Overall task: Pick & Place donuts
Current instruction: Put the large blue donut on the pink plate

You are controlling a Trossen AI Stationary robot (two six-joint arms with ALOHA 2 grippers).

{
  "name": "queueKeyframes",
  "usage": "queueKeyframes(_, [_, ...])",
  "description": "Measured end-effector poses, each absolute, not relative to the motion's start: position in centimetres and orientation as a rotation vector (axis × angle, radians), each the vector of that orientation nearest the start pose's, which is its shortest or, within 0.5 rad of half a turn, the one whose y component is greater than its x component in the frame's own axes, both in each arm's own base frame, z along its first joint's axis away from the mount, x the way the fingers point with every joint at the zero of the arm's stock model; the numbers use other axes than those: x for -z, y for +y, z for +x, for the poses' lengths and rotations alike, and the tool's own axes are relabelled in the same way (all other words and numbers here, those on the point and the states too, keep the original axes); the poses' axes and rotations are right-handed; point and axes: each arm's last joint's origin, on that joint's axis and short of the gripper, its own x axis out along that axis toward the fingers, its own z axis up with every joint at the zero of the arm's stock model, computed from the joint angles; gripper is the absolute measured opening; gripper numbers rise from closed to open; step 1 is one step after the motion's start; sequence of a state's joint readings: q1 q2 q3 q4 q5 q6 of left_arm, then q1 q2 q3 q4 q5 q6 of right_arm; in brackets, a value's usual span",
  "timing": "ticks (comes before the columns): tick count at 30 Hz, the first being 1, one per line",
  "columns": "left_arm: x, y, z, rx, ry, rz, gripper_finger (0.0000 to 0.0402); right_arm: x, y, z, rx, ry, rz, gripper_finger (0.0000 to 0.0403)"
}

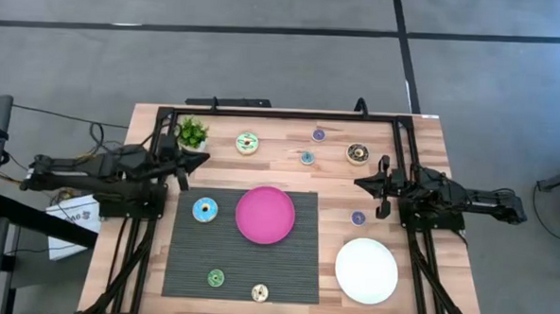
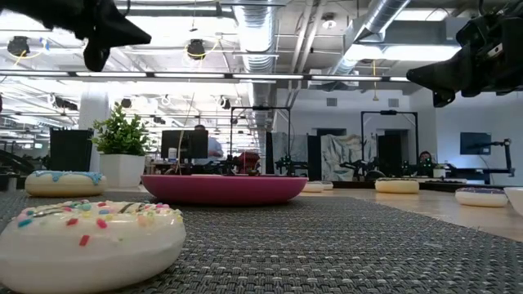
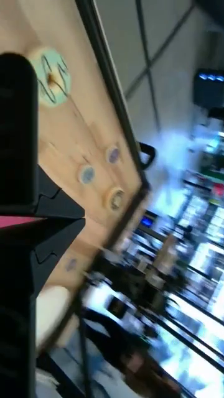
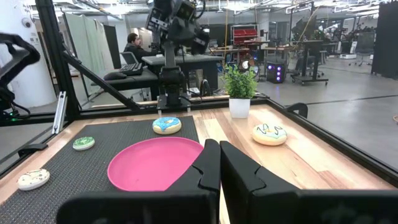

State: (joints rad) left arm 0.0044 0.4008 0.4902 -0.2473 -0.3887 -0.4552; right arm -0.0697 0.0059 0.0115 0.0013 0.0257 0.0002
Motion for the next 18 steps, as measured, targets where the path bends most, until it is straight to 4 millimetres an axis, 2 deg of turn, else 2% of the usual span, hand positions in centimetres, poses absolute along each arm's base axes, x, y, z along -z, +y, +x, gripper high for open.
queueKeyframes(9, [-31.0,1.1,12.1,-0.503,0.523,-0.346,0.0000,-16.7,-0.8,9.7,0.095,-0.007,0.000,0.0000])
queueKeyframes(14, [-31.7,0.9,13.2,-0.507,0.727,-0.358,0.0000,-16.7,-0.8,9.7,0.096,-0.007,0.000,0.0000])
queueKeyframes(18, [-31.5,0.4,14.2,-0.486,0.817,-0.384,0.0000,-16.7,-0.8,9.7,0.095,-0.007,0.000,0.0000])
